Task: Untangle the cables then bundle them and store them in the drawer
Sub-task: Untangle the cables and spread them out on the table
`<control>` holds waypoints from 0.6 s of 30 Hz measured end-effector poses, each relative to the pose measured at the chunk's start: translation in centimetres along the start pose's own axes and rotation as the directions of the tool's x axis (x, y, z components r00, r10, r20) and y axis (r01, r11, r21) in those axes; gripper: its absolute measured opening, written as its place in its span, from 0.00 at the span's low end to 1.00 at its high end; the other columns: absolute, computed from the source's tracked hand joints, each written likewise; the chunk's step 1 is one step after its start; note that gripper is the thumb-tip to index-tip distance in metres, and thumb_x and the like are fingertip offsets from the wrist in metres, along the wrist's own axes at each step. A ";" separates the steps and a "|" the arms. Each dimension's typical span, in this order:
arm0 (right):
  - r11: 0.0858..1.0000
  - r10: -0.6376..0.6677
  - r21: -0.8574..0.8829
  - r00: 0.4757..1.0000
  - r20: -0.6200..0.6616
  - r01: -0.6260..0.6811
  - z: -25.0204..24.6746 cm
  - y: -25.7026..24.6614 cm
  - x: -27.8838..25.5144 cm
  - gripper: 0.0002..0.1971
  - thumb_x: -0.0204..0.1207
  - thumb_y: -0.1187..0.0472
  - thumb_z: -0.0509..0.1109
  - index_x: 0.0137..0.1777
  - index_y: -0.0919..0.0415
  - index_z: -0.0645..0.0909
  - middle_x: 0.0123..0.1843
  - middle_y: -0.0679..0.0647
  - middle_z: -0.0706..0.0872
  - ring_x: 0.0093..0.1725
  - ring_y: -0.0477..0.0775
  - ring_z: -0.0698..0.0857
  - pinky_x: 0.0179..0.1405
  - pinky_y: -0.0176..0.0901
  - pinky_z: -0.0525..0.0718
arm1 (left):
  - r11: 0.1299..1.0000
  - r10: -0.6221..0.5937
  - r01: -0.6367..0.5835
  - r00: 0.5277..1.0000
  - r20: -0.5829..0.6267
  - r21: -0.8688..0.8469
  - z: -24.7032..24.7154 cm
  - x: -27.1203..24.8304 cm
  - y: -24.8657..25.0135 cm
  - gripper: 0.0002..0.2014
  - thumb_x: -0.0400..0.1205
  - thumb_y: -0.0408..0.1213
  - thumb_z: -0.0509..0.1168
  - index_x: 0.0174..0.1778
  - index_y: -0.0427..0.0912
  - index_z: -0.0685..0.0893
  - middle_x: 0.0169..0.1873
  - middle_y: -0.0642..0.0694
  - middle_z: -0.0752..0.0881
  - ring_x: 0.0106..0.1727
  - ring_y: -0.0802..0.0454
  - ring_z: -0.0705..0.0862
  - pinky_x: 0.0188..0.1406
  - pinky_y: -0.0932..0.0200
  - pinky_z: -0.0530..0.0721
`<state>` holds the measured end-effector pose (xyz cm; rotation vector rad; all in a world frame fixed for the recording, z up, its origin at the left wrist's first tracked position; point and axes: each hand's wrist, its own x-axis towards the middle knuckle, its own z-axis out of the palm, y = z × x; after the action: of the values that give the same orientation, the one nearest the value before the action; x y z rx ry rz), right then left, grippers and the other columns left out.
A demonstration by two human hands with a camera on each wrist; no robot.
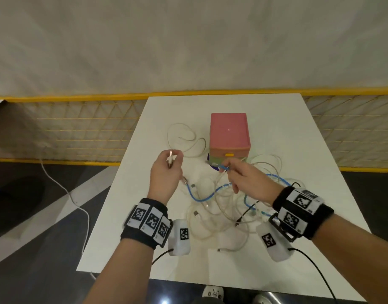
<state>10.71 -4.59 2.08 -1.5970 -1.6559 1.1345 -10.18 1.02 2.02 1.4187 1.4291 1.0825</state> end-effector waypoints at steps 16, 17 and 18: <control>0.987 -0.161 0.025 0.987 -0.003 0.161 0.3 2.8 -1.4 0.14 0.87 0.62 0.53 0.40 0.56 0.73 0.30 0.43 0.72 0.28 0.40 0.69 0.34 0.35 0.71 | 0.869 0.144 -0.078 0.985 0.098 -0.488 3.5 0.2 7.4 0.12 0.91 0.42 0.50 0.44 0.45 0.74 0.25 0.54 0.68 0.29 0.57 0.71 0.41 0.58 0.82; 0.991 -0.131 0.006 0.991 0.004 0.131 0.1 3.7 -1.7 0.14 0.87 0.61 0.53 0.39 0.54 0.72 0.31 0.43 0.72 0.28 0.39 0.70 0.35 0.35 0.72 | 0.826 0.129 -0.052 0.987 0.098 -0.562 2.7 0.4 8.0 0.12 0.91 0.42 0.51 0.43 0.45 0.73 0.23 0.55 0.67 0.27 0.56 0.70 0.35 0.58 0.83; 0.996 -0.093 -0.003 0.996 -0.007 0.093 -0.3 4.4 -1.8 0.14 0.87 0.61 0.53 0.38 0.52 0.71 0.31 0.43 0.72 0.29 0.39 0.70 0.36 0.37 0.72 | 0.797 0.136 -0.047 0.985 0.103 -0.602 1.9 0.8 8.4 0.13 0.90 0.43 0.52 0.41 0.46 0.73 0.22 0.55 0.64 0.23 0.57 0.65 0.26 0.63 0.78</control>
<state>13.39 -6.66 -1.33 -1.5080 -1.7098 1.0788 -6.03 1.79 9.52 1.0739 0.8050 1.3188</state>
